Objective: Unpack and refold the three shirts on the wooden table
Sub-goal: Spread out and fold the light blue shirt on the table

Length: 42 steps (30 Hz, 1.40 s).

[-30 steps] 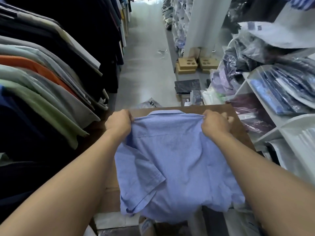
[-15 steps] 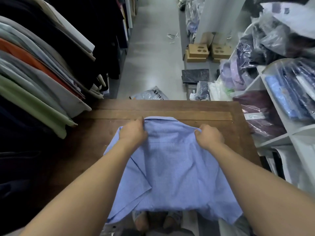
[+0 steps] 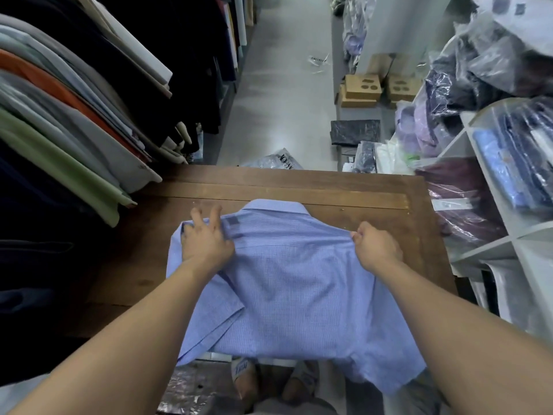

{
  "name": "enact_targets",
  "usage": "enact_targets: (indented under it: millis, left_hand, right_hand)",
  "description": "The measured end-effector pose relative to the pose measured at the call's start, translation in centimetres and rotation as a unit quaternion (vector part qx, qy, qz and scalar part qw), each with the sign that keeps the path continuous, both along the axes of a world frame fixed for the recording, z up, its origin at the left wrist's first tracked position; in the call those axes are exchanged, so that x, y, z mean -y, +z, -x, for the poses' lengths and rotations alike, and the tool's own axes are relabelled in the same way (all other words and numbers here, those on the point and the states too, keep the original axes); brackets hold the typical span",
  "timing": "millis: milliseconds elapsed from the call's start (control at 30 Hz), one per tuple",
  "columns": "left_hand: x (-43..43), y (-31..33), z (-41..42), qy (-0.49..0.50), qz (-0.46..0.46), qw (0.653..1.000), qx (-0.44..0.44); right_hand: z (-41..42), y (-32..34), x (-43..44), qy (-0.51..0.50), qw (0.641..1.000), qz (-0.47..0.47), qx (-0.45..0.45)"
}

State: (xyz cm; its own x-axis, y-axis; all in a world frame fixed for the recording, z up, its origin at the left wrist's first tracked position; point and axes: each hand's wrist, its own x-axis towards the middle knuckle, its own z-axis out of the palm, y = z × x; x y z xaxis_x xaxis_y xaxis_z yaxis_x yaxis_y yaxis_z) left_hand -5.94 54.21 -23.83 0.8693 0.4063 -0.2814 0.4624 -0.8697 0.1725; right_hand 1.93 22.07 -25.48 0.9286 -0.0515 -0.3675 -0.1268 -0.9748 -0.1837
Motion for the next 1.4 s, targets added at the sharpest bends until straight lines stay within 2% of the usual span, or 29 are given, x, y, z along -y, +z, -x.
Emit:
enact_targets:
  millis: [100,200,400,467,600,733,867,933,1033,1100,1167,1233,1300,1333,1400]
  left_hand:
    - [-1.4,0.2,0.5,-0.083,-0.024,0.996,0.017]
    - [-1.8,1.1,0.5,-0.096,-0.040,0.991,-0.081]
    - [0.8,1.1,-0.2,0.067,0.110,0.985,-0.113]
    - [1.2,1.0,-0.2,0.142,0.141,0.969,-0.145]
    - [0.4,1.8,-0.7,0.187,0.141,0.945,-0.227]
    - [-1.2,3.2,-0.3,0.135,0.032,0.944,-0.301]
    - [-2.6,2.4,-0.2,0.188,0.010,0.930,-0.316]
    - [-2.2,2.5,0.3,0.141,-0.052,0.937,-0.317]
    - [-2.2,2.3,0.6,0.003,-0.197,0.937,-0.287]
    - [-2.7,2.2,0.4,-0.013,-0.222,0.937,-0.268]
    - [-2.5,1.9,-0.2,0.024,-0.161,0.961,-0.224]
    - [-1.6,1.8,-1.0,0.091,-0.015,0.981,-0.170]
    - [-0.2,2.0,-1.2,0.160,0.123,0.964,-0.172]
    - [0.4,2.0,-1.0,0.187,0.163,0.949,-0.193]
    - [1.3,2.0,-0.4,0.207,0.173,0.932,-0.240]
  right_hand:
    - [0.0,-0.2,0.2,-0.021,1.000,0.002,0.011]
    - [0.0,-0.5,0.1,-0.048,0.998,0.005,0.026]
    - [0.2,0.8,-2.4,-0.052,0.996,0.078,0.011]
    - [0.0,1.7,-3.1,-0.060,0.992,0.108,-0.027]
    - [-0.6,3.7,-3.3,-0.084,0.977,0.144,-0.131]
    - [-0.5,4.2,-3.1,-0.076,0.971,0.169,-0.148]
    - [-0.5,4.3,-3.0,-0.078,0.972,0.165,-0.145]
    - [-0.6,4.6,-3.1,-0.077,0.971,0.166,-0.155]
    - [-0.7,4.9,-3.6,-0.072,0.963,0.180,-0.188]
    - [-0.6,5.0,-4.0,-0.085,0.959,0.172,-0.208]
    - [-0.7,4.6,-4.5,-0.110,0.954,0.148,-0.238]
    - [-0.7,3.8,-4.6,-0.163,0.944,0.099,-0.268]
    - [-0.8,3.4,-4.7,-0.214,0.932,0.050,-0.287]
    - [-0.8,3.4,-4.6,-0.222,0.928,0.041,-0.297]
    - [-0.8,3.2,-4.5,-0.218,0.925,0.045,-0.309]
